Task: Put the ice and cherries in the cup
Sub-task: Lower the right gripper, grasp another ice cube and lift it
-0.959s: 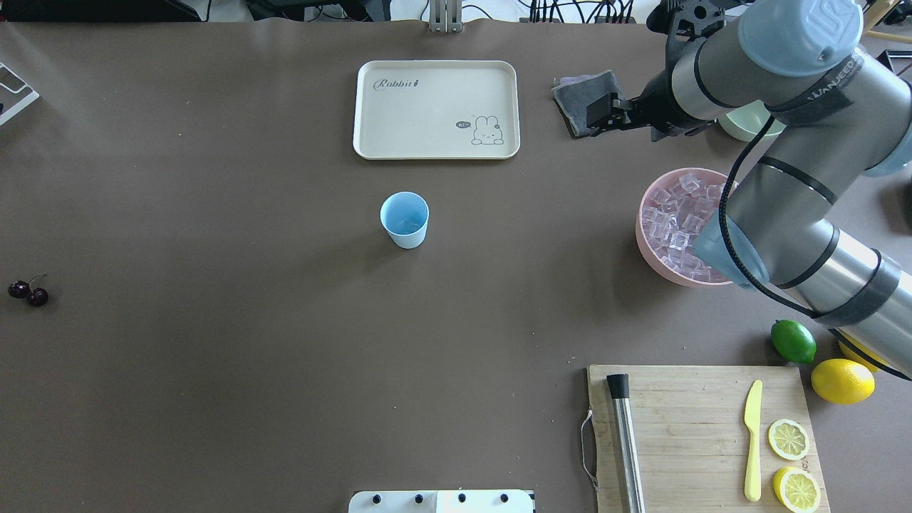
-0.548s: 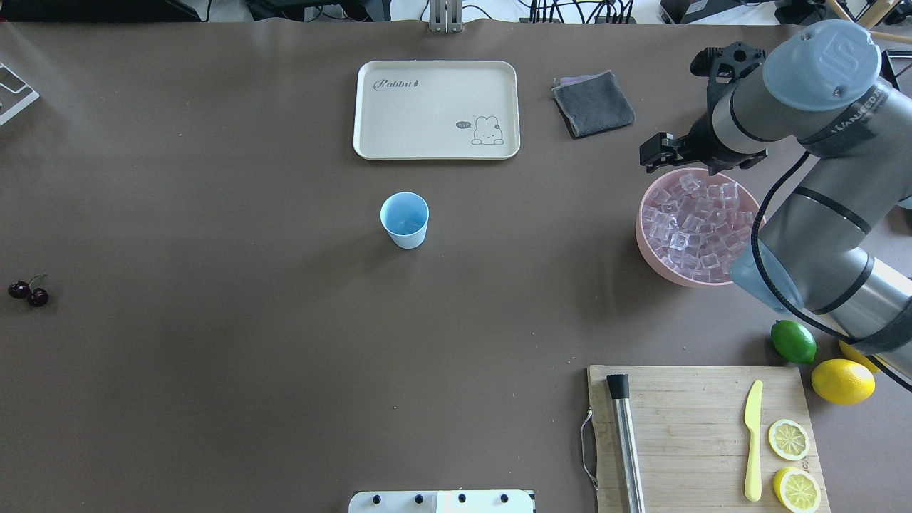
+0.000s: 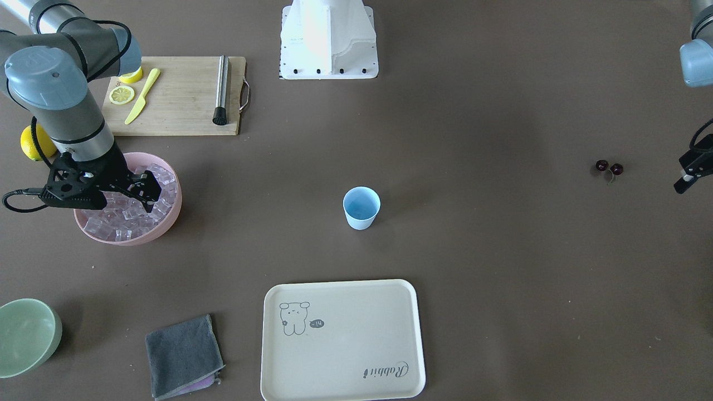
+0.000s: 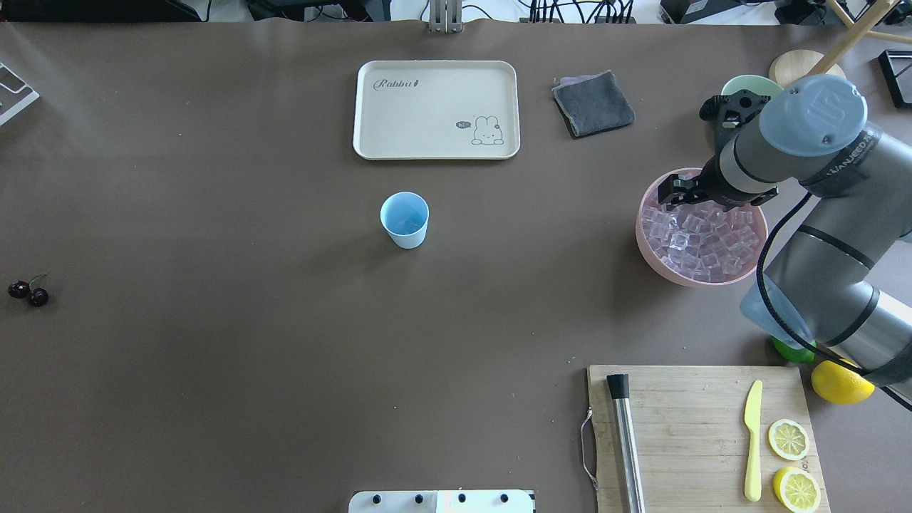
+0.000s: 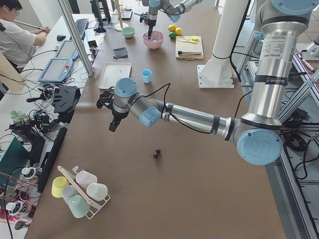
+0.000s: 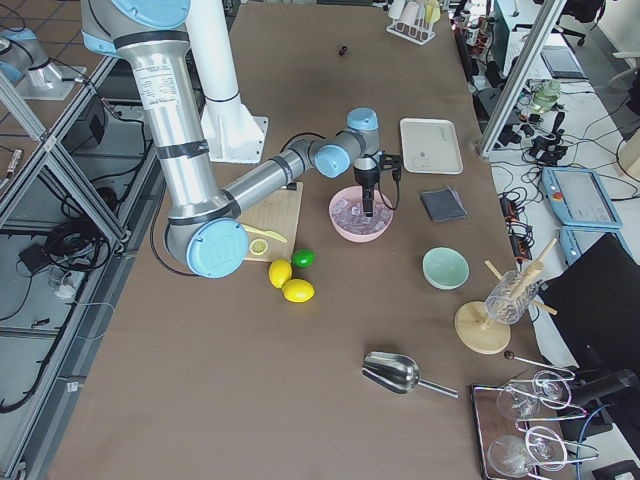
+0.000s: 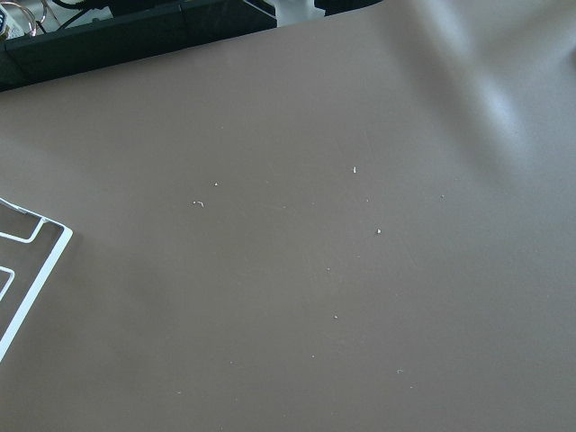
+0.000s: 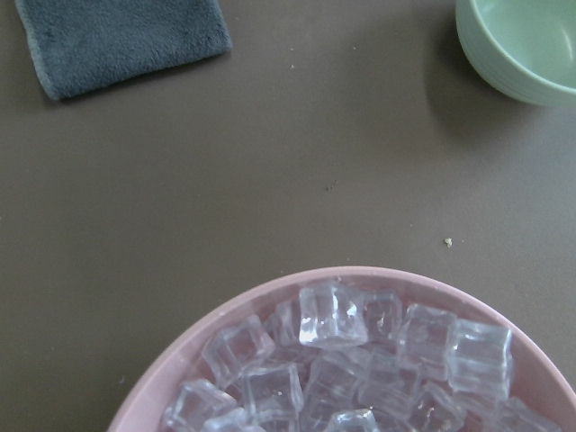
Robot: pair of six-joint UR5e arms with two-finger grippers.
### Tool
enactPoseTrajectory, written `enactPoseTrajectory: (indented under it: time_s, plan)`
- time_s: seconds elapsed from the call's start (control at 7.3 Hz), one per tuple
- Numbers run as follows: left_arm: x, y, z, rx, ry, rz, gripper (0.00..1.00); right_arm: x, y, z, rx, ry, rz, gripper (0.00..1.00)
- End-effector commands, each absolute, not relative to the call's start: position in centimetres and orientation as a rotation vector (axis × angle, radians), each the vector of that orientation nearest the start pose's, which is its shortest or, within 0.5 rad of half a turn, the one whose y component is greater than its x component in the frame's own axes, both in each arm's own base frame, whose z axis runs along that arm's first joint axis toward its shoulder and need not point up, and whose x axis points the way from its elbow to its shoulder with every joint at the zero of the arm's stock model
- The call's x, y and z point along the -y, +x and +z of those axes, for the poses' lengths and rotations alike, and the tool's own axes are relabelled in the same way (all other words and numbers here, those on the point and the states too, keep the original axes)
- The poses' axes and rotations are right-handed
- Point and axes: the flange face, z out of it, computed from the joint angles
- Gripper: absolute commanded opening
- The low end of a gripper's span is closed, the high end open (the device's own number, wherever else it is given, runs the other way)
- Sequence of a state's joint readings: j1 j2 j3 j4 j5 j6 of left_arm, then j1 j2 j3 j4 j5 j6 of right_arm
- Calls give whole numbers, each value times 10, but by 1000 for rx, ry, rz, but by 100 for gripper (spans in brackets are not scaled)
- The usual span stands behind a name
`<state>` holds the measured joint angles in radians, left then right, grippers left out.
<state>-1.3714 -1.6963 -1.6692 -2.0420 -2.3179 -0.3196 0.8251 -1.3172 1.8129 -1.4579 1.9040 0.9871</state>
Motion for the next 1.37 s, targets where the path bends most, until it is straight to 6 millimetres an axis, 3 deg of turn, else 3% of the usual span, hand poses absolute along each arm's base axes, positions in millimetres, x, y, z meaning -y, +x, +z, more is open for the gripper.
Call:
enactPoseTrajectory:
  time_s: [0.0,0.41,1.1,1.23]
  plan:
    - [561,46,487,-861,461,153,99,487,-338,412,665,128,110,57]
    - [559,46,479,-862,476,157,99,475,-353,406,682,114,114,58]
    - [560,45,480,-843,482,148,99,469,-351,424,650,105,116,54]
    - [561,45,479,-843,484,148,99,468,-352,419,663,104,113,22]
